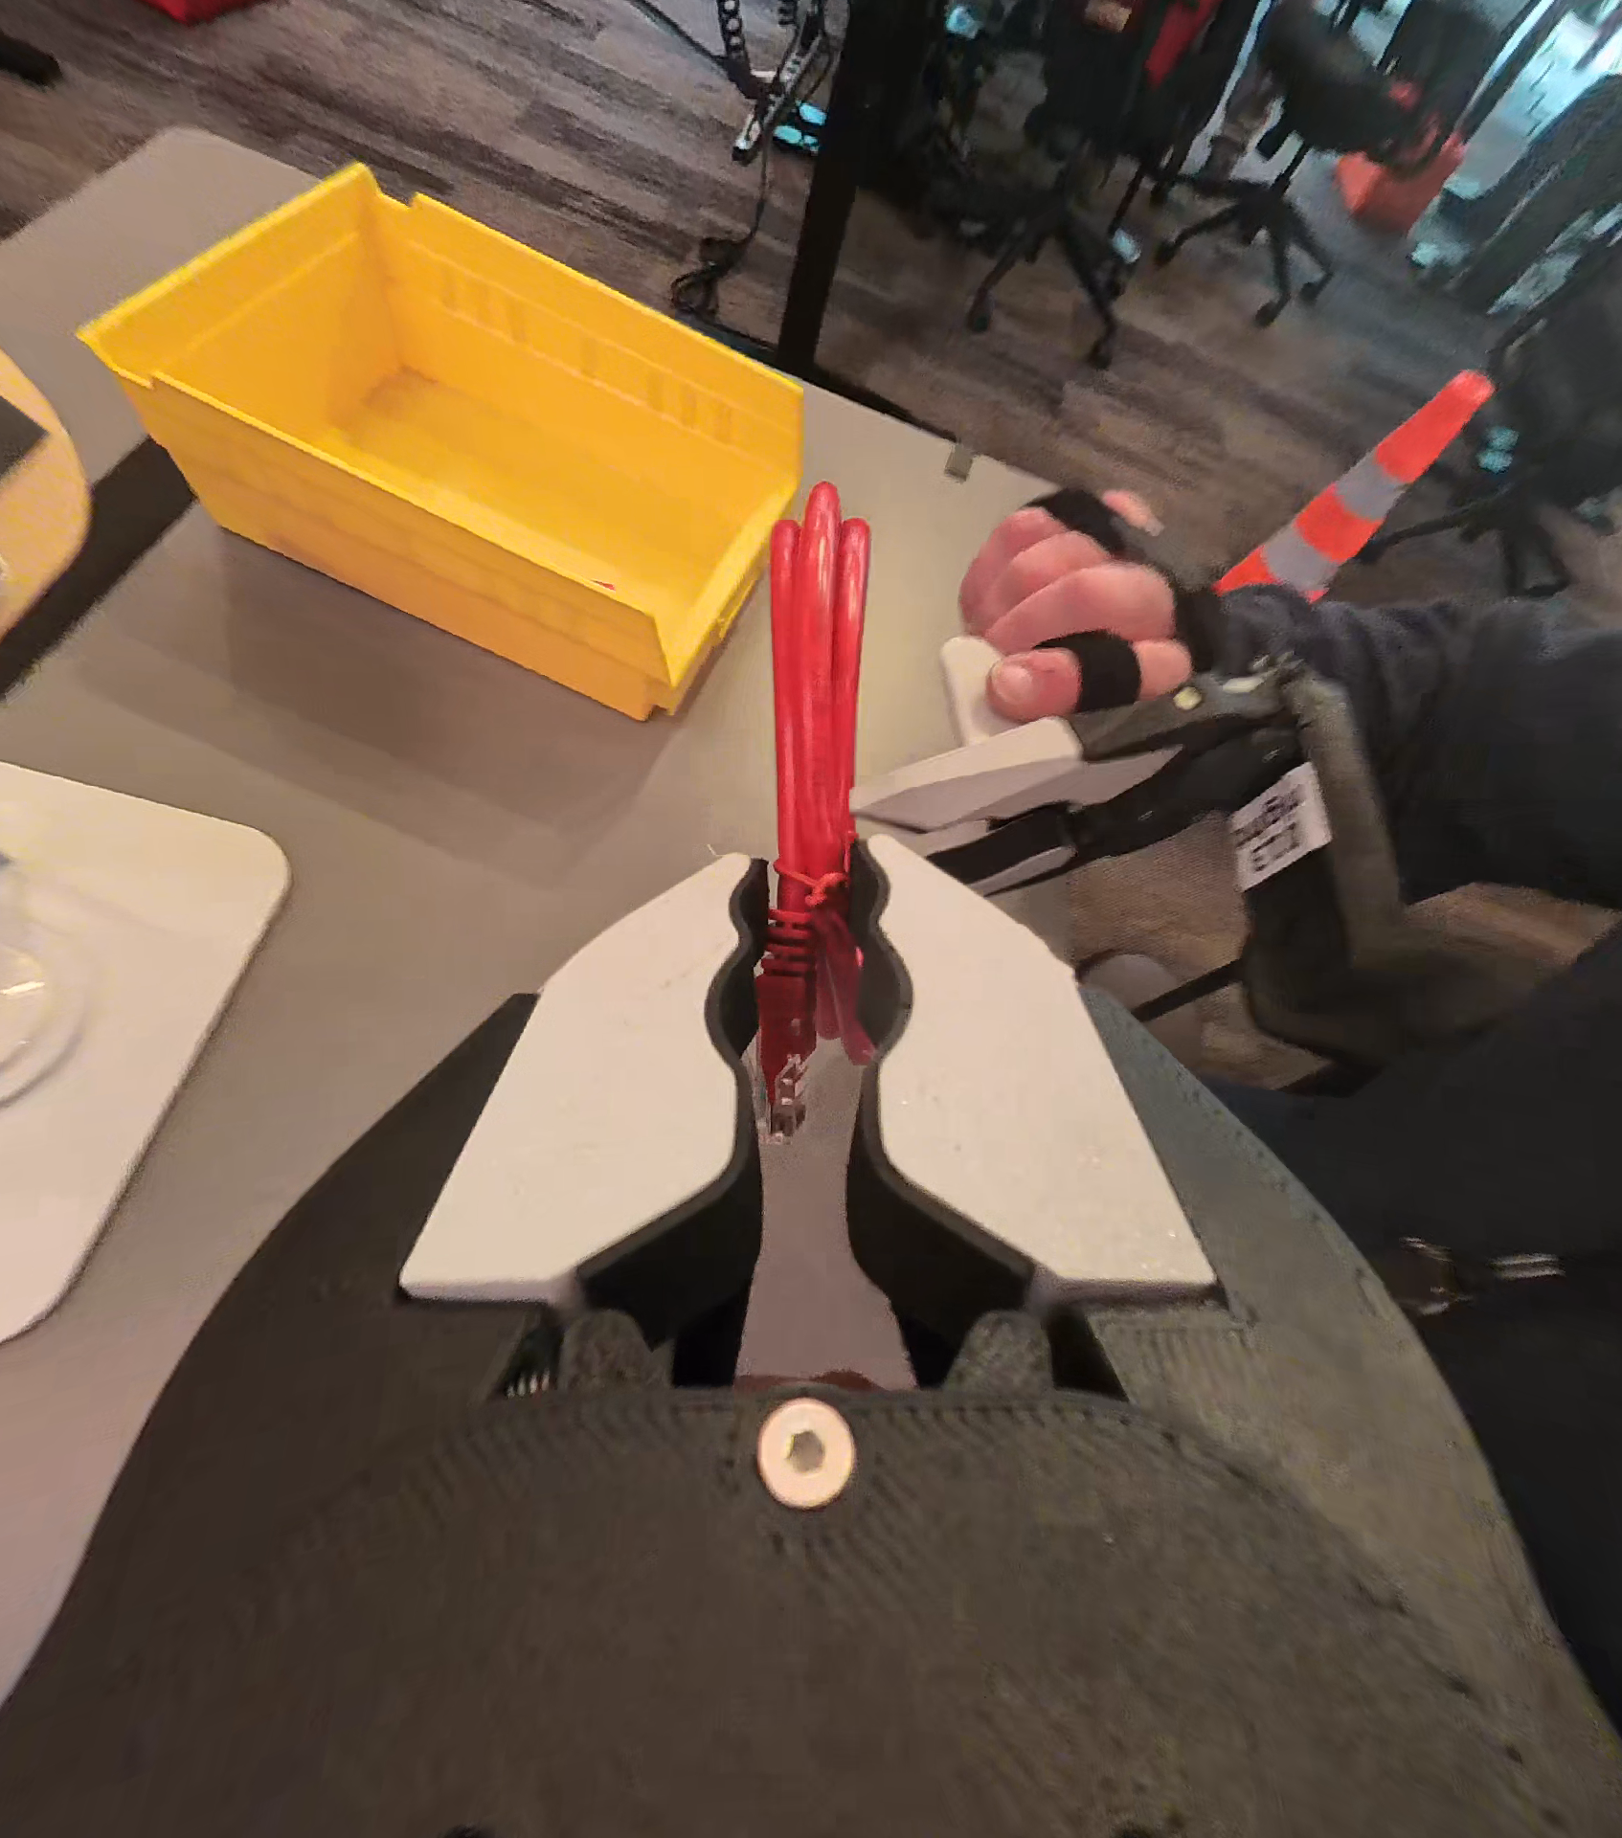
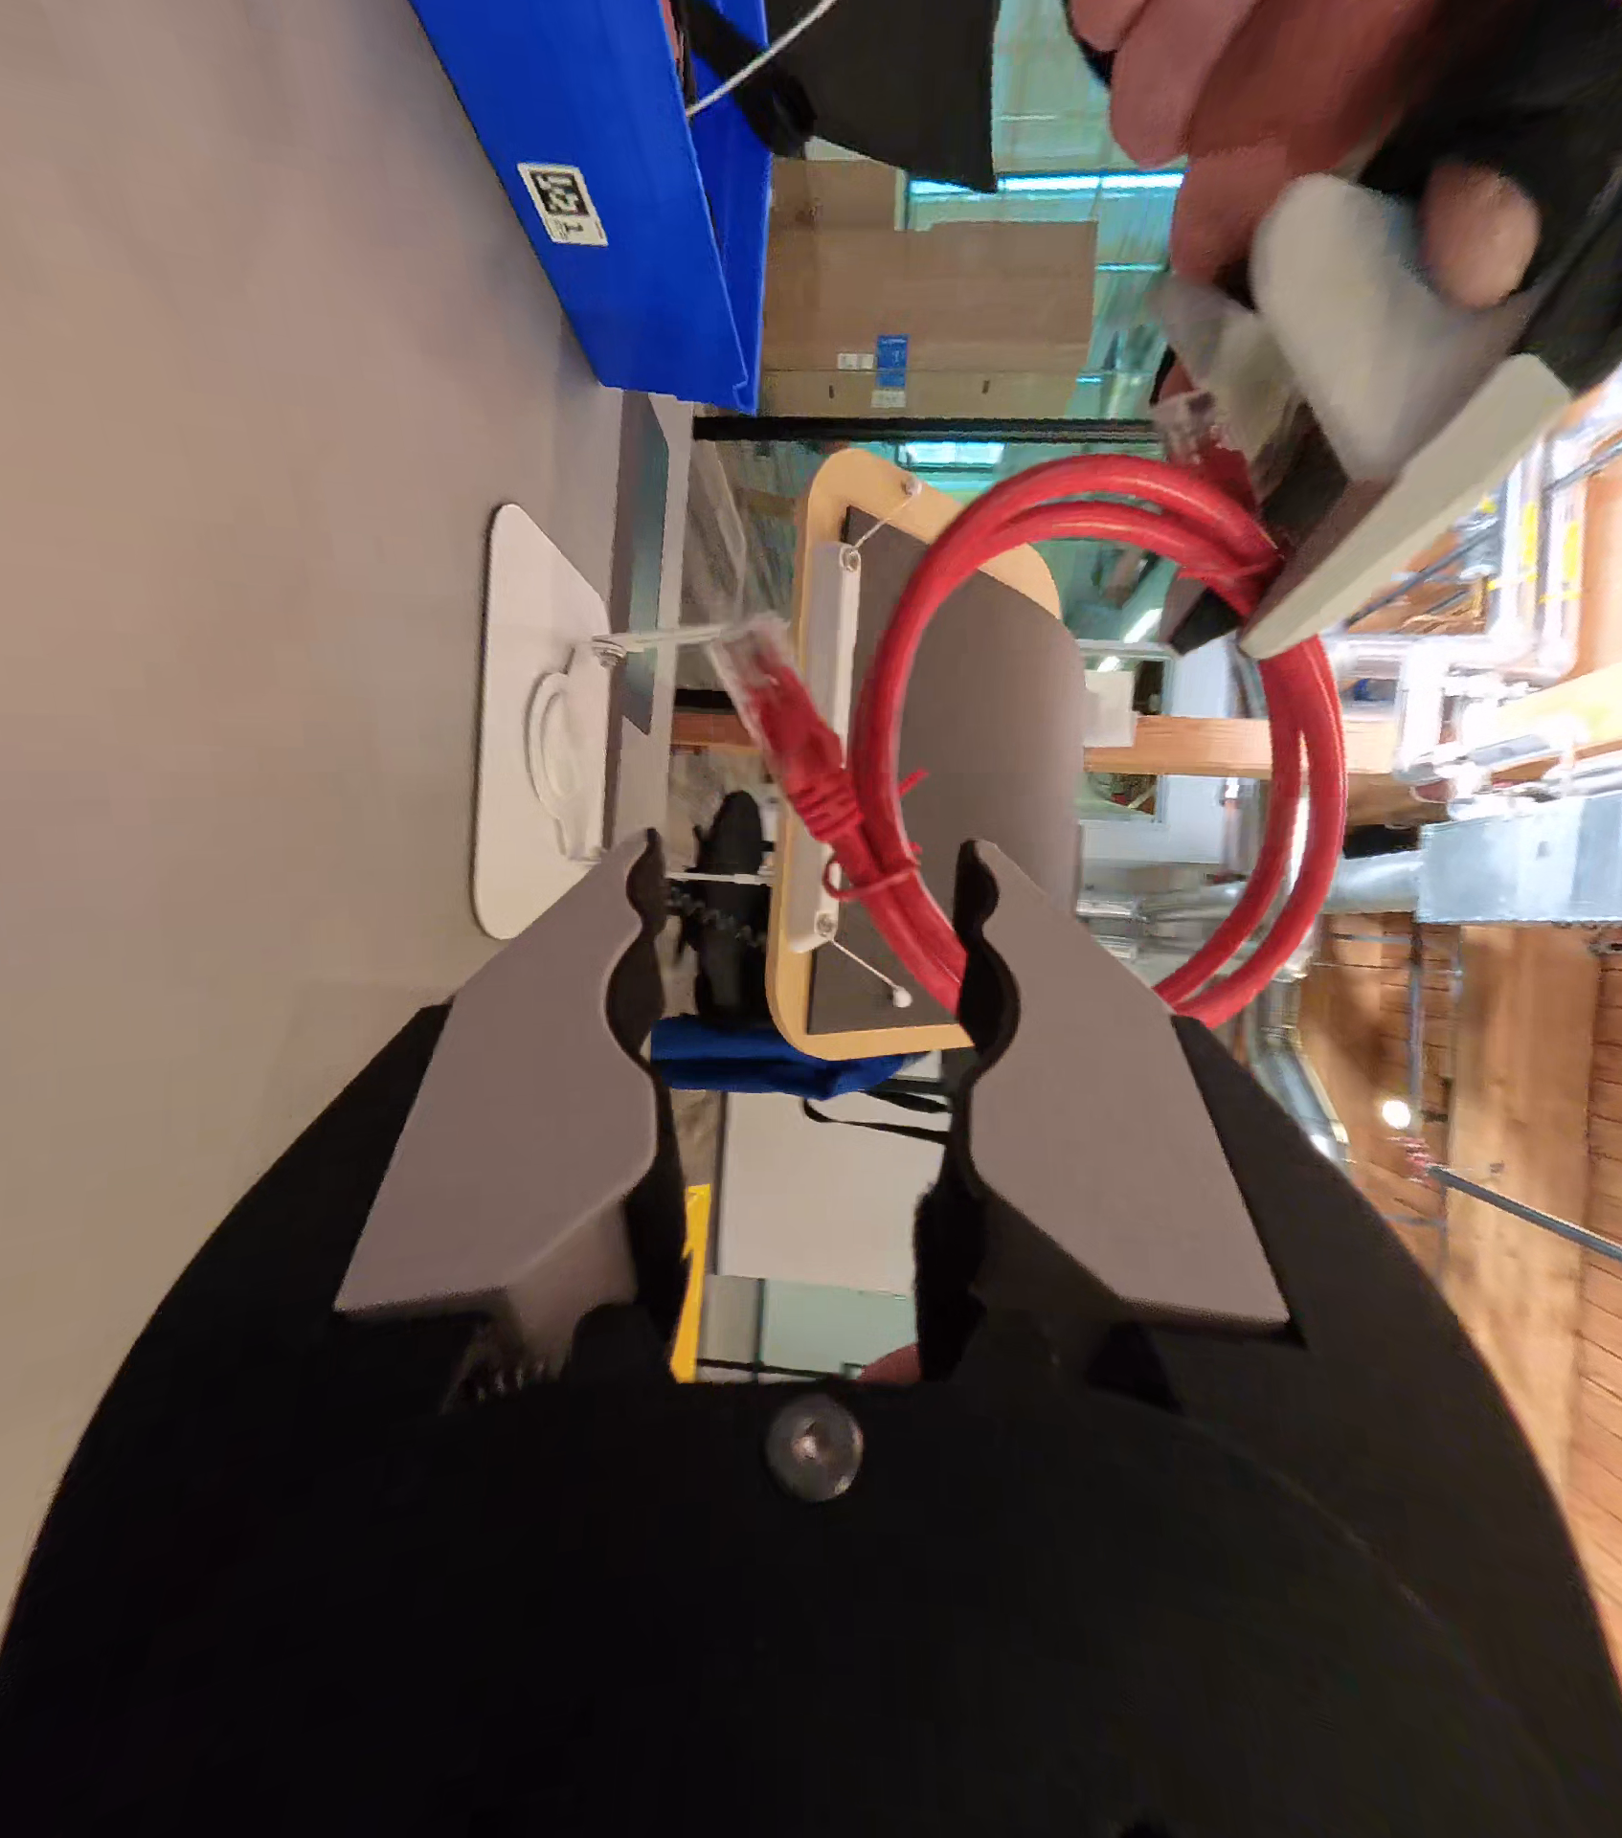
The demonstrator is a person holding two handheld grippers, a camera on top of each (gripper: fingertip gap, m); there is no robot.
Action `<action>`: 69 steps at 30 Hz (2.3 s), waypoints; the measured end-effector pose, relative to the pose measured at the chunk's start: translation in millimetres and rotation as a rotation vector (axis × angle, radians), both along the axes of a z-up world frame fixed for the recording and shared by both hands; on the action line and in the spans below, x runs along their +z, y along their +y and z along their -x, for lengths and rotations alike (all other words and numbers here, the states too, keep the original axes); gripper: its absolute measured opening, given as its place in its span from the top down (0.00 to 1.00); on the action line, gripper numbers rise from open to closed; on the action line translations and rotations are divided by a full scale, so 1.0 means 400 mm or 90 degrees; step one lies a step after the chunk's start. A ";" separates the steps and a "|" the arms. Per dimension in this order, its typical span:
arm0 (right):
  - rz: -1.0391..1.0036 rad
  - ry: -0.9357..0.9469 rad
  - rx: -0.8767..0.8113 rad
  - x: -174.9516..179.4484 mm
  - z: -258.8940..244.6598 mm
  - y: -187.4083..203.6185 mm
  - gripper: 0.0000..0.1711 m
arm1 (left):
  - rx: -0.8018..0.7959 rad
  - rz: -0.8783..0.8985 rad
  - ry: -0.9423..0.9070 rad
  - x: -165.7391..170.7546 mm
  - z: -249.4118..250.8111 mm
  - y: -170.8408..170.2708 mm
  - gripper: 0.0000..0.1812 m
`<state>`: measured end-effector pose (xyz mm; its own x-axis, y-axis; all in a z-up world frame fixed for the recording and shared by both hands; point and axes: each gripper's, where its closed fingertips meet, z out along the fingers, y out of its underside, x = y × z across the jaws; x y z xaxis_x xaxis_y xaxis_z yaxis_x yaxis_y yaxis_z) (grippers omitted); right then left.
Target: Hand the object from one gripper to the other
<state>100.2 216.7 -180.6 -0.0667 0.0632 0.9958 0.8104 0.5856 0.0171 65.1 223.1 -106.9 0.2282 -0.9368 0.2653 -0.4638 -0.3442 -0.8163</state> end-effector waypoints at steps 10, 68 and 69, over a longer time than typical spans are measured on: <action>0.038 0.003 0.035 0.008 0.015 -0.018 0.93 | 0.007 0.116 -0.052 -0.024 -0.002 0.025 0.92; -0.025 0.002 -0.013 0.156 -0.099 0.005 0.59 | -0.124 -0.043 -0.174 0.005 0.054 -0.091 0.97; -0.045 -0.005 -0.020 0.147 -0.099 0.015 0.56 | -0.128 -0.025 -0.192 0.013 0.054 -0.093 0.97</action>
